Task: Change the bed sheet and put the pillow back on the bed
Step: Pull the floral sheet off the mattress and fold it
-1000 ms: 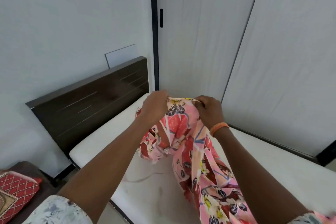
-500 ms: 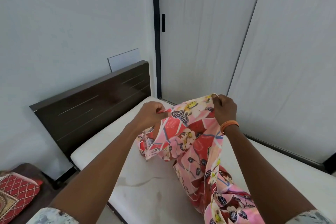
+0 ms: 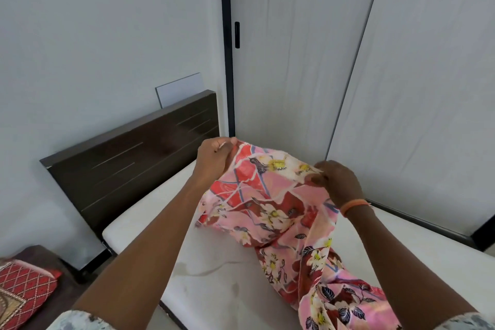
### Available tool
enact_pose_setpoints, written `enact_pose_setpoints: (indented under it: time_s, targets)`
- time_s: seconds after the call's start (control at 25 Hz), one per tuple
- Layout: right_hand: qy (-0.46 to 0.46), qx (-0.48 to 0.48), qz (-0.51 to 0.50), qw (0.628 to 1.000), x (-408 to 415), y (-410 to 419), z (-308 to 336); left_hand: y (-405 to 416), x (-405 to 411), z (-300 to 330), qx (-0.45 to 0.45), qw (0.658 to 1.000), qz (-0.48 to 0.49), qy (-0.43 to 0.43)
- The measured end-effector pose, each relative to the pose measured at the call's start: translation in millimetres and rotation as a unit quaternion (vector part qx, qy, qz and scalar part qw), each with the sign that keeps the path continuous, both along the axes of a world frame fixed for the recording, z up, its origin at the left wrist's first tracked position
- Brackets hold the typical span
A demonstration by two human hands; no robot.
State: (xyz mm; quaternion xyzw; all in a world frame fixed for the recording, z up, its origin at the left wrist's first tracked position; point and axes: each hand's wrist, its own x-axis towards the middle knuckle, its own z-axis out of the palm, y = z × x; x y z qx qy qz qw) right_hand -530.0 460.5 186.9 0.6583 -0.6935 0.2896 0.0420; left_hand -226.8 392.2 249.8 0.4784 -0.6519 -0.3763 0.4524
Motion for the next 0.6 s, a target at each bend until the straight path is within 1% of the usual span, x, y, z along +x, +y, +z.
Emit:
enact_pose_setpoints:
  time_s: [0.04,0.08,0.12,0.2,0.28,0.32,0.36,0.4,0.44,0.48,0.52,0.6]
  targets:
    - [0.039,-0.003,0.01,0.999,-3.3,3.5,-11.4,-1.5,-2.3,3.1,-0.003,0.999,0.024,0.022]
    - [0.059,-0.005,0.001,0.998,-6.3,7.3,-20.6,-2.0,-4.6,7.4,-0.002,0.998,0.04,0.039]
    - [0.058,-0.005,-0.027,0.998,-9.1,10.2,-28.0,-2.1,-6.5,12.2,-0.001,0.998,0.052,0.044]
    - [0.009,0.013,-0.112,0.994,-15.2,13.5,-37.1,-0.1,-10.1,20.5,-0.012,0.996,0.075,0.038]
    - [-0.053,0.063,-0.188,0.979,-21.2,14.8,-44.1,-0.1,-12.1,23.7,-0.022,0.993,0.103,0.057]
    - [-0.103,0.084,-0.206,0.97,-23.8,15.3,-47.7,-1.9,-12.3,23.6,-0.021,0.991,0.114,0.062]
    - [-0.171,0.087,-0.21,0.959,-26.0,15.6,-49.7,-4.1,-12.3,23.2,-0.019,0.992,0.116,0.055]
    - [-0.264,0.076,-0.209,0.939,-24.9,16.1,-48.0,-6.3,-12.7,22.1,-0.013,0.993,0.11,0.033]
    - [-0.364,0.055,-0.198,0.909,-20.5,16.1,-42.4,-8.1,-14.5,20.3,-0.005,0.995,0.099,-0.009]
    - [-0.433,0.036,-0.182,0.882,-14.1,15.7,-33.6,-6.6,-18.3,18.7,-0.002,0.995,0.083,-0.06]
    - [-0.457,0.025,-0.151,0.876,-5.5,14.8,-22.2,-0.6,-24.9,17.5,-0.01,0.993,0.06,-0.106]
    - [-0.419,0.028,-0.044,0.907,19.0,15.8,10.2,19.1,-44.3,14.2,-0.041,0.984,-0.04,-0.169]
